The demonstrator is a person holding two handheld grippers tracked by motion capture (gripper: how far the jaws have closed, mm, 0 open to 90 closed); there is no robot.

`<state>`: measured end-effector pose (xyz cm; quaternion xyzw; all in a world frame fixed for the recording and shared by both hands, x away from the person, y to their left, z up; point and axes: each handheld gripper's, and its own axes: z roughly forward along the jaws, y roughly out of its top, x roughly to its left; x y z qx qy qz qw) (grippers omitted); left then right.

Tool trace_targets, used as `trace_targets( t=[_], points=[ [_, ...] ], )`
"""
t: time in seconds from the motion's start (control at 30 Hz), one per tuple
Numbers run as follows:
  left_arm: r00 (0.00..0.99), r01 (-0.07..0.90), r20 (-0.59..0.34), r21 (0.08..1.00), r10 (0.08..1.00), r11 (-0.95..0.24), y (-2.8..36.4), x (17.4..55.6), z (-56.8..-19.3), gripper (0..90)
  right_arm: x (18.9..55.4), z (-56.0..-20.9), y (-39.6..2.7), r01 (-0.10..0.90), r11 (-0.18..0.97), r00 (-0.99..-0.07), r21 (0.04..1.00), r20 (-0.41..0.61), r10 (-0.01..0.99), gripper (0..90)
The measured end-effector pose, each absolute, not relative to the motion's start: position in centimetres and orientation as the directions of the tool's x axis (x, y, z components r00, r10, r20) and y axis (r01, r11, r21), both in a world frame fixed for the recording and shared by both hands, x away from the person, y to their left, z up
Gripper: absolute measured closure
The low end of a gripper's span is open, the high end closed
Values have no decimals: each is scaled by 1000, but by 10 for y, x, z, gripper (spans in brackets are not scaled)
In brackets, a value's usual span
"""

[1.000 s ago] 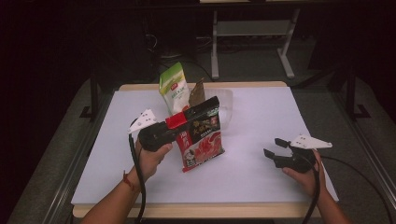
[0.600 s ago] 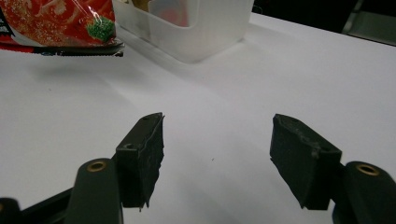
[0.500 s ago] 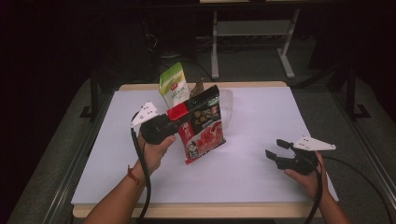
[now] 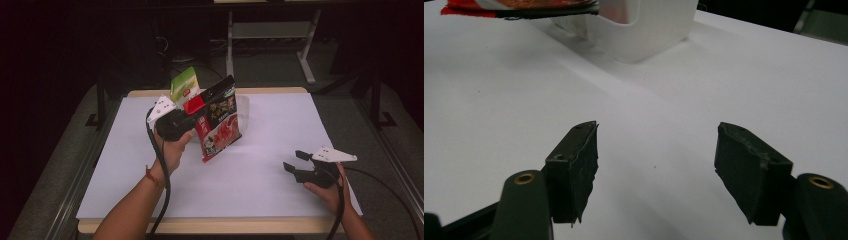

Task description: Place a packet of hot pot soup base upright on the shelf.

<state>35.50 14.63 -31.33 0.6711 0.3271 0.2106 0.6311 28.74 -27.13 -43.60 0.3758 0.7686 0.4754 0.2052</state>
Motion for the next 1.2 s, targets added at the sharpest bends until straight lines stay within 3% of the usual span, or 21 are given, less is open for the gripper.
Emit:
trace_targets(
  t=[1.2],
  points=[
    [512,163,-86,987,855,1,73,447,-317,802,282,-434,-275,376,254,-621,891,39,783,323]
  ],
)
